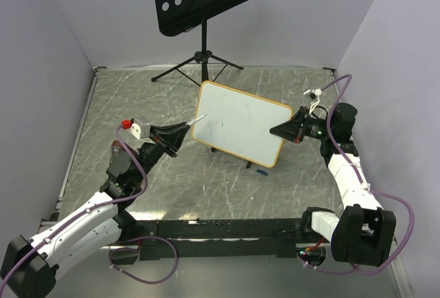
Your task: Write a sentence on the whiteboard
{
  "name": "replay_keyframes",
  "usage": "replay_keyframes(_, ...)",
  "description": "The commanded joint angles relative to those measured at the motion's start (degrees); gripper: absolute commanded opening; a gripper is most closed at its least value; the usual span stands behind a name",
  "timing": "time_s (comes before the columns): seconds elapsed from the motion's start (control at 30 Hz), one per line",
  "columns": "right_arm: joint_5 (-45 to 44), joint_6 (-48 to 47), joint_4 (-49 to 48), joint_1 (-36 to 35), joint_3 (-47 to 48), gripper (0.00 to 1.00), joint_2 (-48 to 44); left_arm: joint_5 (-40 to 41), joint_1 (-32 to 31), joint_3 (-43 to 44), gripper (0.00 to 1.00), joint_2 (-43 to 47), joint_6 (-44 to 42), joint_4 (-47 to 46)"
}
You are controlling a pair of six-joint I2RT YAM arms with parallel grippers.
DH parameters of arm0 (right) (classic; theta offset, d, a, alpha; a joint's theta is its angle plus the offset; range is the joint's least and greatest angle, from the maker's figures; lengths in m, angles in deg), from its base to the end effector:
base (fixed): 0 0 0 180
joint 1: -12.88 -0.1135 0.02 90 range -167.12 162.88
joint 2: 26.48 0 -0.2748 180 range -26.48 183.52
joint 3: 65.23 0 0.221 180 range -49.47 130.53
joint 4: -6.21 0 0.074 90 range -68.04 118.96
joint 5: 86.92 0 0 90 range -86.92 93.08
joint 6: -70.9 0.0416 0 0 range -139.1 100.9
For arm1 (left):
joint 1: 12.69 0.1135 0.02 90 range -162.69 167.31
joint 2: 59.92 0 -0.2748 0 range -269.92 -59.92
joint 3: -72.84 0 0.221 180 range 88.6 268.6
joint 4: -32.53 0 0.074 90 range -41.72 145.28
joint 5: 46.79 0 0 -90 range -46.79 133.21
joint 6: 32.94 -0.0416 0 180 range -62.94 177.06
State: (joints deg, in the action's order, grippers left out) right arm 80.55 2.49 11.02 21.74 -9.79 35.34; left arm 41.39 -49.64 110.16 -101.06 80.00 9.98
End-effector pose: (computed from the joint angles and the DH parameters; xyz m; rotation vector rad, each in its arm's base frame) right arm 0.1953 0.0107 0.3151 -0.5592 1.7047 1.3307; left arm 0.1135 -0.0870 0.3167 0.1868 1.2847 -0.9216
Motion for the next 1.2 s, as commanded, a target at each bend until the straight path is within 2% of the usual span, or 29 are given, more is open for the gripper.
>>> replay_keyframes(0.0,2.9,-0.6,-4.6,-0.3,0.5,0.0,-0.1,0.2,-0.1,1.7,0.01,-0.3,-2.3,-2.7)
replay_keyframes(0.23,3.1,-0.8,-4.5,-0.5,0.6,0.0,0.1,0.2,-0.1,1.9,0.01,-2.4,-4.0,-5.2)
replay_keyframes(0.77,3.6,-1.4,-4.5,-0.6,0.5,0.0,0.6,0.2,2.1,1.6,0.01,-4.7,-1.9,-10.1)
replay_keyframes(1.17,3.7,-1.4,-4.4,-0.7,0.5,0.0,0.6,-1.4,2.3,5.3,0.01,-11.3,-3.6,-14.2)
